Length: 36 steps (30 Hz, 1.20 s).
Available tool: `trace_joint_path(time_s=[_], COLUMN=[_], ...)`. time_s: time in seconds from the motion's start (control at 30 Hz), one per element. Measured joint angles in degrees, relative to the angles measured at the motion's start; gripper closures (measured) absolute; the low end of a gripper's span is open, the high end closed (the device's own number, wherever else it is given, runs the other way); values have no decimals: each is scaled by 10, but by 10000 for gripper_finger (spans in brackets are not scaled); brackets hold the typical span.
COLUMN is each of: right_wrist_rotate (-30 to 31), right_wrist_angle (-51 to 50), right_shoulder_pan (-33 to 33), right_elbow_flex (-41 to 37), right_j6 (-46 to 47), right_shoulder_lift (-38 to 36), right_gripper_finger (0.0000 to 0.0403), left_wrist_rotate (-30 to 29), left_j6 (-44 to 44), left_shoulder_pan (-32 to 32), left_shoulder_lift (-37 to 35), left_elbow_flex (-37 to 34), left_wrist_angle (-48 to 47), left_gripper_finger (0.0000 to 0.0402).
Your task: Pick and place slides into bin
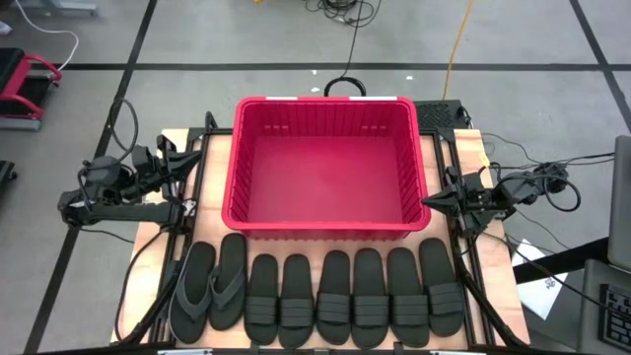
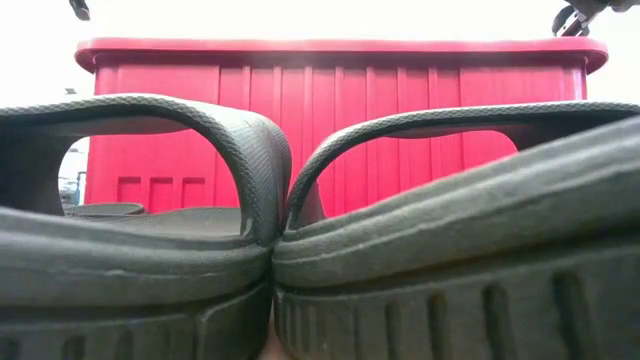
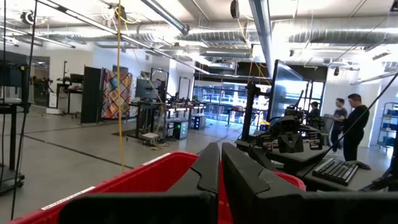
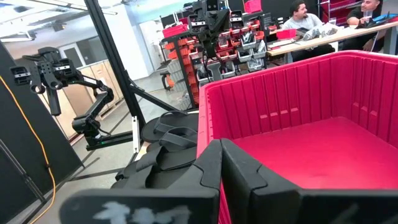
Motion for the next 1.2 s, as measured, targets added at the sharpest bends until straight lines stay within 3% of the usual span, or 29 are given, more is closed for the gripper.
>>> trace_joint_path(time_s=[0.67,1.2], right_wrist_rotate=[0,0], right_wrist_angle=[10,133], right_shoulder_pan=[0,0], right_elbow_flex=[0,0], right_j6=[10,23], right_shoulder_lift=[0,41], right_gripper_finger=[403,403], left_wrist_rotate=[0,-3], left_j6=[0,-44], left_shoulder_pan=[0,0], left_shoulder_lift=[0,0], left_elbow_flex=[0,0], left_wrist_angle=[0,10], left_gripper_finger=[380,380])
